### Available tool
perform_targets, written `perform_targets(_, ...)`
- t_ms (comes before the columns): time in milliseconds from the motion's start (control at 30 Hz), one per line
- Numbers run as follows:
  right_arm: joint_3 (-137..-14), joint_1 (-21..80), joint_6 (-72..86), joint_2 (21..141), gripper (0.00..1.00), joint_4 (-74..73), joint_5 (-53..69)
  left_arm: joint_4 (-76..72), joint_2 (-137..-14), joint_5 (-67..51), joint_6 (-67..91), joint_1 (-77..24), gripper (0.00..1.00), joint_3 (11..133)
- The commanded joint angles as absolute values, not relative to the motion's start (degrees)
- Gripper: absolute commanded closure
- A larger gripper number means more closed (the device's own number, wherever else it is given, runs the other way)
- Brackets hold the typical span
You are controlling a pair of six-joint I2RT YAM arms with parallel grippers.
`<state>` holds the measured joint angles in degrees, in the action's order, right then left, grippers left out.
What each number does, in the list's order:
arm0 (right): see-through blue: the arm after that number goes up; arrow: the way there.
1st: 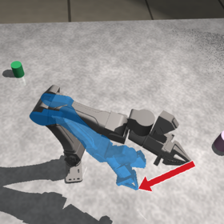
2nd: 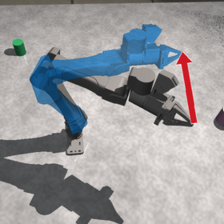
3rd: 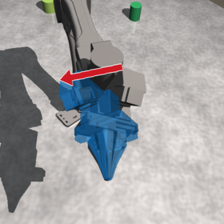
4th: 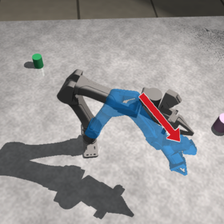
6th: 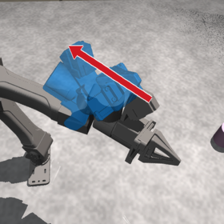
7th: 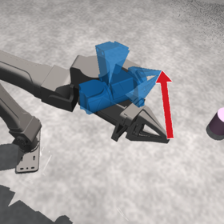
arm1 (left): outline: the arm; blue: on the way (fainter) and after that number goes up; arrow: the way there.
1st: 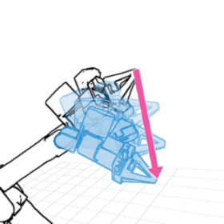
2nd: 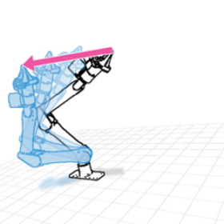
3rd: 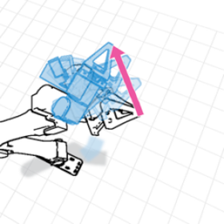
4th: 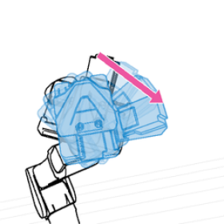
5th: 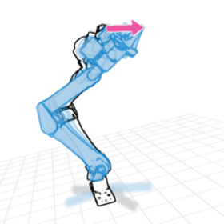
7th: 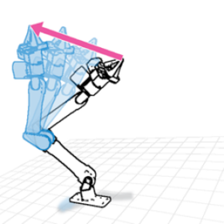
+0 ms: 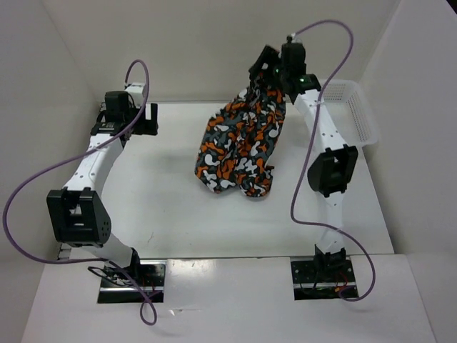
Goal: Fold and stack the shorts
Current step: Move the shorts to the center of the board
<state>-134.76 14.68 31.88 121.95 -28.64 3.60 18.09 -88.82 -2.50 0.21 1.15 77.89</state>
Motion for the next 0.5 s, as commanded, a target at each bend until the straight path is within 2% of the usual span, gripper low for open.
perform_targets(0,-138.6,12.4,33.2,124.9,0.02,-40.9,6.2,22.5,-91.1,-1.9,0.0,0.9,0.0,81.9)
perform_targets(133,-124.1,13.0,27.6,114.3,0.0,-37.3,3.4,25.3,-90.0,-5.6,0.0,-3.6,0.0,78.1)
perform_targets(267,-105.5,16.1,24.4,106.5,0.0,-34.0,-1.4,26.5,-95.0,-6.9,0.0,-8.7,0.0,77.3)
perform_targets(333,-102.8,19.0,23.3,107.1,0.0,-34.0,-3.2,25.0,-98.2,-8.4,0.0,-10.5,0.0,77.3)
perform_targets(467,-105.1,24.4,22.8,112.8,0.0,-34.0,-5.5,21.7,-104.5,-9.1,0.0,-11.8,0.0,81.3)
